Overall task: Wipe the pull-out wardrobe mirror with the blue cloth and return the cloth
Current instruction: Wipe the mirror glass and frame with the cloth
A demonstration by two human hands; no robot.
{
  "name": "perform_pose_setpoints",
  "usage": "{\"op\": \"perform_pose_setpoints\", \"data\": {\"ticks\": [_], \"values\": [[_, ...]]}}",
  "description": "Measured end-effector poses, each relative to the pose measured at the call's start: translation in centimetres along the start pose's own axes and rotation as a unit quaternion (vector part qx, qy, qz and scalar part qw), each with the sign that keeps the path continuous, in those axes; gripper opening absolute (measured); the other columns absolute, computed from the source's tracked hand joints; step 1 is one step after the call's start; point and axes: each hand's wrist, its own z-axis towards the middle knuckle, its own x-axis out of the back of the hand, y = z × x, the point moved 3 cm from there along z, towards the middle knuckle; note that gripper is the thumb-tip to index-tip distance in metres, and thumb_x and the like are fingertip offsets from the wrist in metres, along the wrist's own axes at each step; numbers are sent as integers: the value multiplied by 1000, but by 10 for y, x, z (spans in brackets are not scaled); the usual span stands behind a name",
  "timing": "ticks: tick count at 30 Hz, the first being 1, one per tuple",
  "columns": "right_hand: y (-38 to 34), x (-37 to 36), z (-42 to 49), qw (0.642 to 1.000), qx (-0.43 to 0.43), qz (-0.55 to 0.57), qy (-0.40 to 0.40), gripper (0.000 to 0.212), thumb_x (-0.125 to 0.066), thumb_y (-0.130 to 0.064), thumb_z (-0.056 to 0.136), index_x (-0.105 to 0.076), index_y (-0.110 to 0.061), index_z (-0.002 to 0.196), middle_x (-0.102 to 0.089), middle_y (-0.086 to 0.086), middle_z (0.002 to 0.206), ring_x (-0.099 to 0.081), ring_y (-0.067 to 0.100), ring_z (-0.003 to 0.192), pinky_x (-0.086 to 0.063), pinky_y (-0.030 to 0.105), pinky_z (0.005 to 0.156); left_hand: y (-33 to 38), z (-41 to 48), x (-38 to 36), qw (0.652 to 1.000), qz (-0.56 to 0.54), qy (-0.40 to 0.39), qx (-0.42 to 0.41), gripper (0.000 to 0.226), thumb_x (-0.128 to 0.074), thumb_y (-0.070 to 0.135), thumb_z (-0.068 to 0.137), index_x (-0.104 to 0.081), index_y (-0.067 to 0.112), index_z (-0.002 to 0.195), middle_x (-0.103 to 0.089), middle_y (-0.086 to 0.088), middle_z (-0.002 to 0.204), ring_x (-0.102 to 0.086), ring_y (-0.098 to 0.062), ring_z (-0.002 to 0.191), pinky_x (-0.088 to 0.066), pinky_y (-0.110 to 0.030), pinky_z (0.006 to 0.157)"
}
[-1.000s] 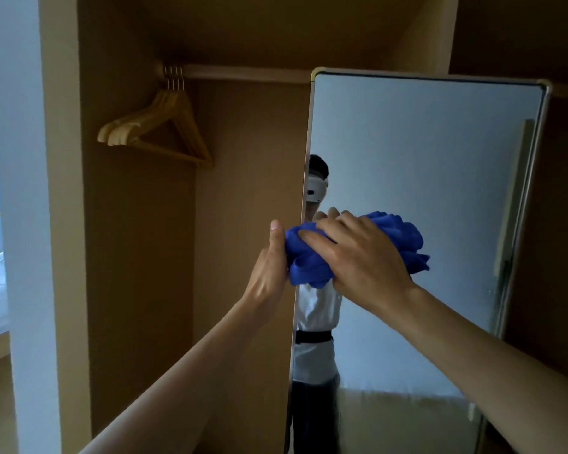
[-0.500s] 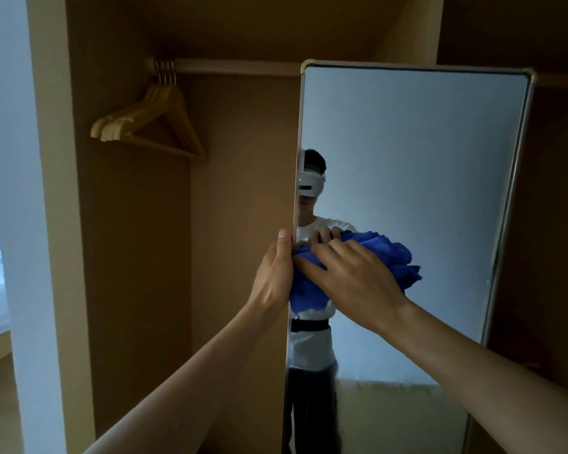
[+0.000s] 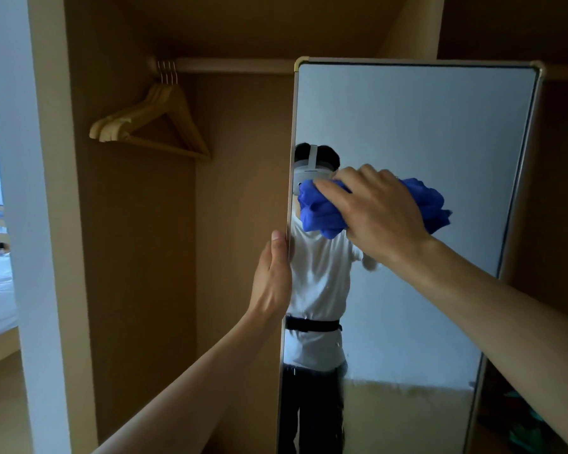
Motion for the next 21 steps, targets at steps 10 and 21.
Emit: {"op": "perform_pose_setpoints", "data": {"ticks": [10,21], "values": [[-23,-6,4,997,37,-66,23,42,-49,-16,82,-52,-16,124,-58,9,109,-53,33,95,-39,45,80,-3,7,2,1000,4,20,5,62,-12,64,103,-67,34,102,-68,6,96,-61,-12,90,-48,-37,89],[-54,-28,-6,998,21,-66,6,40,-68,-13,77,-57,-15,115,-57,9,112,-50,34,99,-41,47,85,-8,16,10,1000,-16,-3,12,65,-10,78,91,-70,55,94,-77,9,99,-69,-10,102,-50,-51,103]]}}
